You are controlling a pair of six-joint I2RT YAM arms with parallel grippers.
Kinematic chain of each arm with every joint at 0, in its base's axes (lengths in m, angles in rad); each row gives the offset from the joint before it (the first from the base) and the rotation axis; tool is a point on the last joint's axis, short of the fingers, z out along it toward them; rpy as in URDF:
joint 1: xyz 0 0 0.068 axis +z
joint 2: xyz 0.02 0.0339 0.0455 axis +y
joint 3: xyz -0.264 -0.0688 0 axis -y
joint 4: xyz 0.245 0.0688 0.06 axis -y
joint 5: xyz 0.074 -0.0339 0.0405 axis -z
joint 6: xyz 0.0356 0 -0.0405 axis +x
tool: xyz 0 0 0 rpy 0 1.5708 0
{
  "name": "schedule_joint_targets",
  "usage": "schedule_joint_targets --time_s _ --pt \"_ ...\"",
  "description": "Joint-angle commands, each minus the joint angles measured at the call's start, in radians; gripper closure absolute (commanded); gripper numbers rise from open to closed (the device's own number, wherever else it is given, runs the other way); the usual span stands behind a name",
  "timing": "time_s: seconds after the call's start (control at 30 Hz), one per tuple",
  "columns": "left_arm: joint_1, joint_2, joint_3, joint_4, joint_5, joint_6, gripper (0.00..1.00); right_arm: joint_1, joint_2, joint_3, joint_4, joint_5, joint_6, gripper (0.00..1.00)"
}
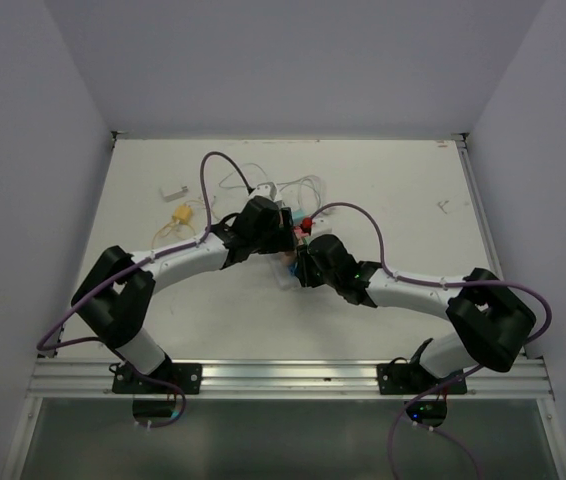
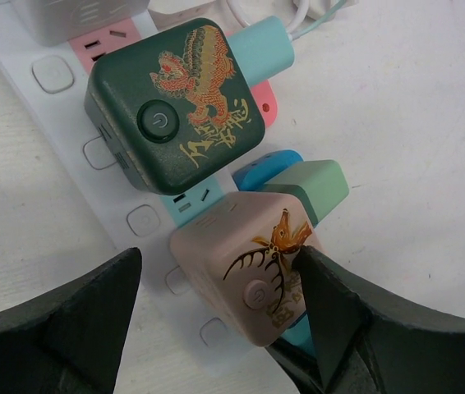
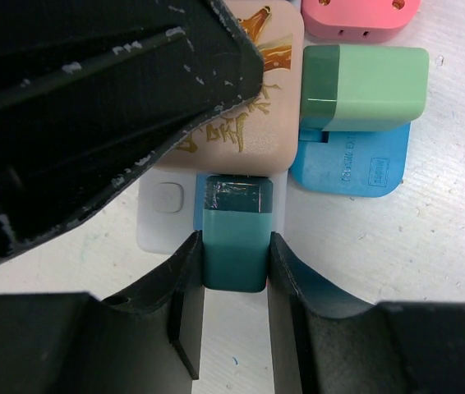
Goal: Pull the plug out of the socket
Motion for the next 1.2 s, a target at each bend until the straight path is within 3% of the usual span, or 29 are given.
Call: schedule_joint_targets --time_s 0.0,0.17,0.3,0.77,1.17 --pt "-0.002 0.064 -0.068 -0.066 -0.031 -0.021 0.21 0.009 -0.018 -0.016 -0.024 0.015 0.024 1.00" --pt "-0.002 0.087 -0.129 -0.015 -0.030 -0.074 0.27 0.012 -0.055 -0.029 -0.067 -0.007 0.052 1.00" --pt "-0.001 0.117 -0.160 0.009 -0.019 -0.108 0.39 0.012 -0.101 -0.060 -0.081 -0.012 0.069 1.00" --pt "0.007 0.159 -0.221 0.034 -0.091 -0.188 0.39 0.010 -0.187 -0.071 -0.191 -0.052 0.052 1.00" --pt "0.024 0.244 -0.194 0.040 -0.094 -0.241 0.40 0.012 -0.166 -0.036 -0.386 -0.129 -0.009 1.00"
